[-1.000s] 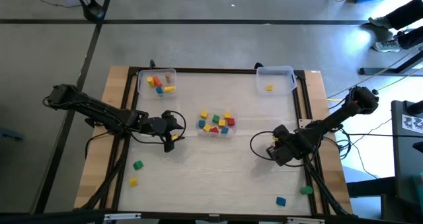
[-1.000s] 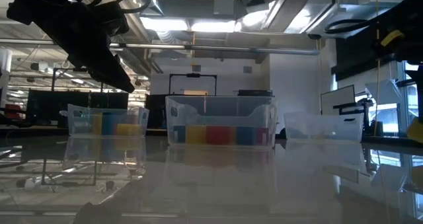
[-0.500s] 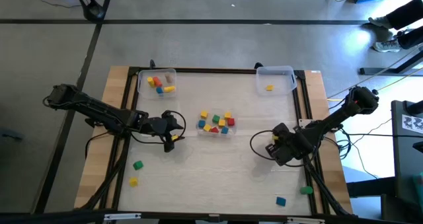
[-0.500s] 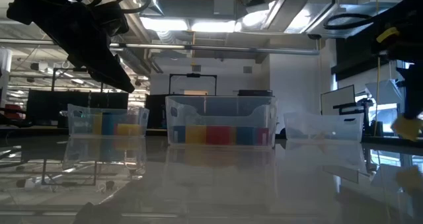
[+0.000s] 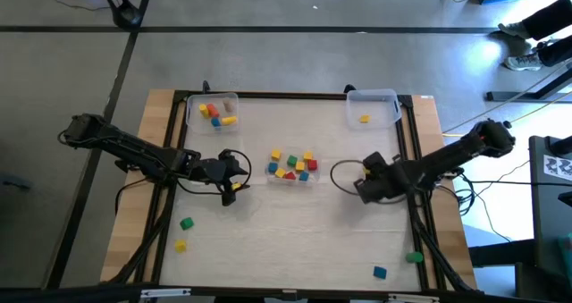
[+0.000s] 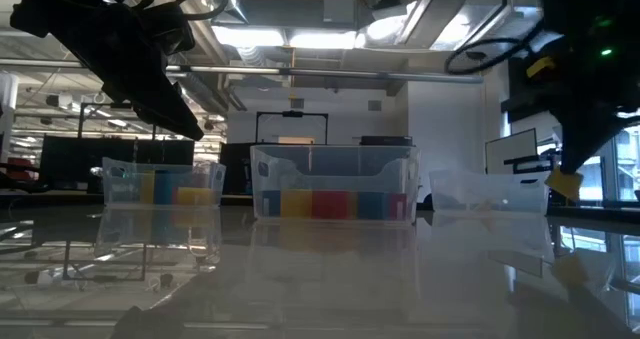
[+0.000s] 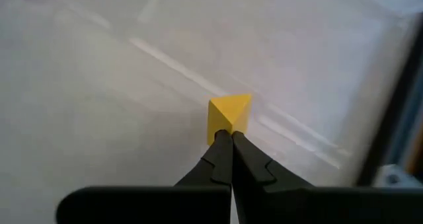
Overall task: Sort blocks by size
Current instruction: Put the yellow triangular block into the top right transparent bin, then put the green triangular block into the top right transparent bin
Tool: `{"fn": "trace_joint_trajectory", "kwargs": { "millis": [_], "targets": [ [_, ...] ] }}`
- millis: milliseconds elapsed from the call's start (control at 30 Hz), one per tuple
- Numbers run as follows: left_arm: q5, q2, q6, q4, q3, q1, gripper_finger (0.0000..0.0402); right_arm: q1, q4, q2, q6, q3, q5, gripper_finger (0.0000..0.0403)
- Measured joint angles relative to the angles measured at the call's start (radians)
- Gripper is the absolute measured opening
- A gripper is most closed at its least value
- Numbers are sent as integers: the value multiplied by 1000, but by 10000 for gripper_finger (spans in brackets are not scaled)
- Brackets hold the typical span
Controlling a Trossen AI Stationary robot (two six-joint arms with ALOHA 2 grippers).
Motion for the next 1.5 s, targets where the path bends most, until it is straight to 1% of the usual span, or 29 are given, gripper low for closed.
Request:
{"fn": "trace_joint_trajectory", "kwargs": {
  "millis": [133,367,467,700,833,967,1133,1233,1500],
  "targets": [
    [0,0,0,0,0,0,210,-104,-42,-6,-99,41,55,0],
    [0,0,2,0,0,0,210,-310,-50,-43,-349,150,149,0],
    [0,0,2,0,0,0,210,-412,-46,-43,-456,184,170,0],
    [0,0,19,0,0,0,210,-654,89,-39,-697,191,186,0],
    [0,0,19,5,0,0,210,-768,198,-38,-816,190,185,1],
    [0,0,15,4,0,0,210,-858,304,-38,-900,190,163,1],
    [0,0,14,6,0,0,210,-940,370,-38,-927,190,144,2],
    [0,0,13,6,0,0,210,-975,372,-38,-906,190,121,20],
    [3,0,24,1,0,0,210,-978,375,-38,-928,190,110,122]
  ]
}}
